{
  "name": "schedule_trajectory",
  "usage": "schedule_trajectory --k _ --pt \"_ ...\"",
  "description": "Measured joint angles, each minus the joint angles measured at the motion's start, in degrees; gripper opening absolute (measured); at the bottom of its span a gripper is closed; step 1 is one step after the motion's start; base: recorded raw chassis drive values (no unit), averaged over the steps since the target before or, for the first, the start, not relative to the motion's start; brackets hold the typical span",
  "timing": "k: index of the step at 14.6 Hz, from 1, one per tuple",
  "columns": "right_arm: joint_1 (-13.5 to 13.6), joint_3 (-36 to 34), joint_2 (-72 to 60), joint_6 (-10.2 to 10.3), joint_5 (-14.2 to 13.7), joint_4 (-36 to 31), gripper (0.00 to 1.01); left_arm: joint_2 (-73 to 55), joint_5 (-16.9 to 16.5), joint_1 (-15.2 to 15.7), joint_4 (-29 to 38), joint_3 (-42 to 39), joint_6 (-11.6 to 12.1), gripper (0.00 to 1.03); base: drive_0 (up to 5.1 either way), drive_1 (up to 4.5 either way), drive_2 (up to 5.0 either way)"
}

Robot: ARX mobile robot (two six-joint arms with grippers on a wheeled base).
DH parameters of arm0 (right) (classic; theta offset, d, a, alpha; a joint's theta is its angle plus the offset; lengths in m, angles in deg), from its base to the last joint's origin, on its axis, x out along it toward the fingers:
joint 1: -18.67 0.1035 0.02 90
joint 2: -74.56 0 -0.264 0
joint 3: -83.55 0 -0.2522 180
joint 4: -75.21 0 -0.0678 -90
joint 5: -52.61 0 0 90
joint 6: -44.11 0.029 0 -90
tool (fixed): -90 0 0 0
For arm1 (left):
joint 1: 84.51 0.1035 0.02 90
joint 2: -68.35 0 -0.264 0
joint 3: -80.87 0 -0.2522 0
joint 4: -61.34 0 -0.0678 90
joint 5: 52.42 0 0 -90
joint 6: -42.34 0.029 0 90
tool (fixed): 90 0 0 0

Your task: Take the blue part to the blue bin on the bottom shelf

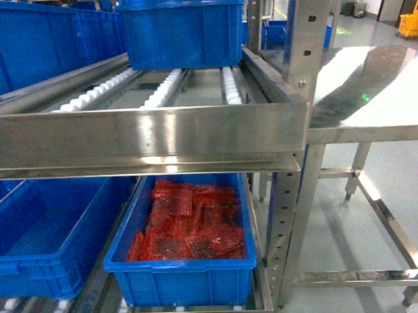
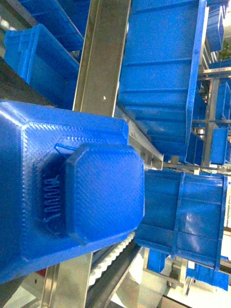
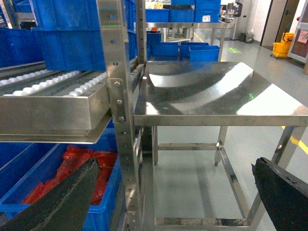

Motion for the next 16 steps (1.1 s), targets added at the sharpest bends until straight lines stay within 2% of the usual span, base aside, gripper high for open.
schedule_trajectory --k 16 --pt "0.0 0.0 0.0 0.0 0.0 0.1 0.98 0.0 -0.1 0.0 0.1 0.0 0.0 0.43 -5.0 2.40 2.4"
